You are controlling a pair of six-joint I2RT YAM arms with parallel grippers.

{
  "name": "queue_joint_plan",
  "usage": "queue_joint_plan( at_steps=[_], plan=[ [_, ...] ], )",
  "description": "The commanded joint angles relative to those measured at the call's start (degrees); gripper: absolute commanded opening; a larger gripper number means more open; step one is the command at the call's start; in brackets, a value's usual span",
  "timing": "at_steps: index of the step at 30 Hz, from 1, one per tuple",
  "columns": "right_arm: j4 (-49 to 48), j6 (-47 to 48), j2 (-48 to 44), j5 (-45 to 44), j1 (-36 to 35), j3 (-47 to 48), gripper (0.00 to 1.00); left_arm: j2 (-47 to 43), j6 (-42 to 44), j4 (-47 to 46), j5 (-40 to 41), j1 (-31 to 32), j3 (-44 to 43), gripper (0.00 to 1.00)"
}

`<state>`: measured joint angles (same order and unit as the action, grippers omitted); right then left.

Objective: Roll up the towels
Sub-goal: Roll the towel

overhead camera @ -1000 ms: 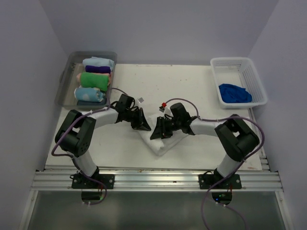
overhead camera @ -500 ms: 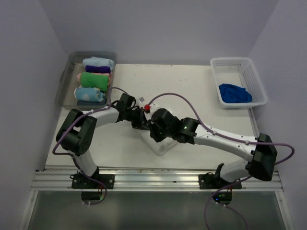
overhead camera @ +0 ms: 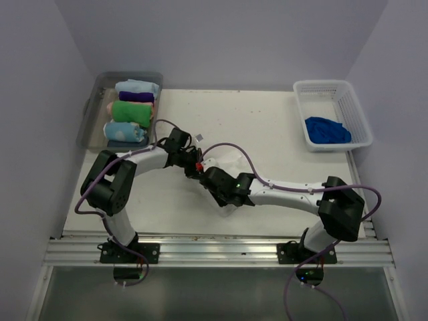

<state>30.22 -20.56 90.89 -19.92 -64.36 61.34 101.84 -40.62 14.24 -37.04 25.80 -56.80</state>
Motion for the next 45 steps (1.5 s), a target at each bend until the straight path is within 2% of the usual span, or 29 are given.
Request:
queue_joint_plan(
  at_steps=[1, 8, 11, 12, 17, 19, 20, 21, 22, 23, 32, 38, 42, 45],
  plan=[
    [-1.6, -1.2, -0.1, -1.1, 2.0, -4.0, 0.08, 0.0, 3.5, 2.7, 5.2, 0.0, -0.9, 0.03],
    [-8.1, -1.7, -0.9, 5.9, 5.9, -10.4, 0.06, -5.6, 5.4, 10.2, 10.7, 0.0, -6.4, 0.06],
    [-11.5, 0.0, -1.3, 9.5, 7.0, -12.8, 0.05, -8.4, 5.6, 12.9, 12.1, -0.6, -7.6, 0.13],
    [-12.0, 0.3, -1.2, 10.0, 7.2, -13.5, 0.04, -9.1, 5.5, 13.4, 12.2, -1.1, -7.6, 0.18],
    [-14.1, -0.1, -0.4, 12.2, 7.8, -15.1, 0.02, -13.3, 5.0, 14.8, 13.7, -3.3, -6.2, 0.32],
    [-14.8, -0.7, -0.5, 12.5, 7.8, -15.5, 0.02, -14.7, 4.9, 15.6, 14.3, -3.5, -5.4, 0.45],
    [-14.8, -0.7, -0.5, 12.5, 7.9, -15.5, 0.02, -15.1, 4.5, 15.5, 14.3, -3.5, -4.1, 0.58],
    [-14.9, -0.9, -0.6, 12.6, 7.9, -15.6, 0.02, -15.6, 4.2, 14.6, 14.4, -3.5, -3.2, 0.80],
    [-14.9, -1.0, -0.7, 12.6, 8.0, -15.6, 0.02, -16.5, 3.9, 14.2, 14.4, -3.6, -2.4, 0.86],
    [-15.0, -1.1, -1.0, 12.5, 8.0, -15.6, 0.02, -16.9, 3.0, 13.7, 14.8, -3.5, -0.8, 0.88],
    [-14.2, -1.0, -2.3, 11.8, 8.1, -15.5, 0.02, -15.2, -2.1, 4.7, 15.0, -3.0, 7.3, 0.87],
    [-14.4, -1.1, -2.4, 12.1, 8.2, -16.2, 0.02, -10.9, -3.9, -1.8, 15.2, -2.5, 8.1, 0.83],
    [-13.9, -1.0, -2.6, 11.6, 8.1, -16.3, 0.01, -9.9, -6.2, -9.4, 13.2, -2.3, 10.0, 0.82],
    [-13.9, -1.1, -3.0, 11.3, 8.2, -16.6, 0.01, -8.5, -6.8, -9.9, 13.1, -2.3, 10.2, 0.79]
  ],
)
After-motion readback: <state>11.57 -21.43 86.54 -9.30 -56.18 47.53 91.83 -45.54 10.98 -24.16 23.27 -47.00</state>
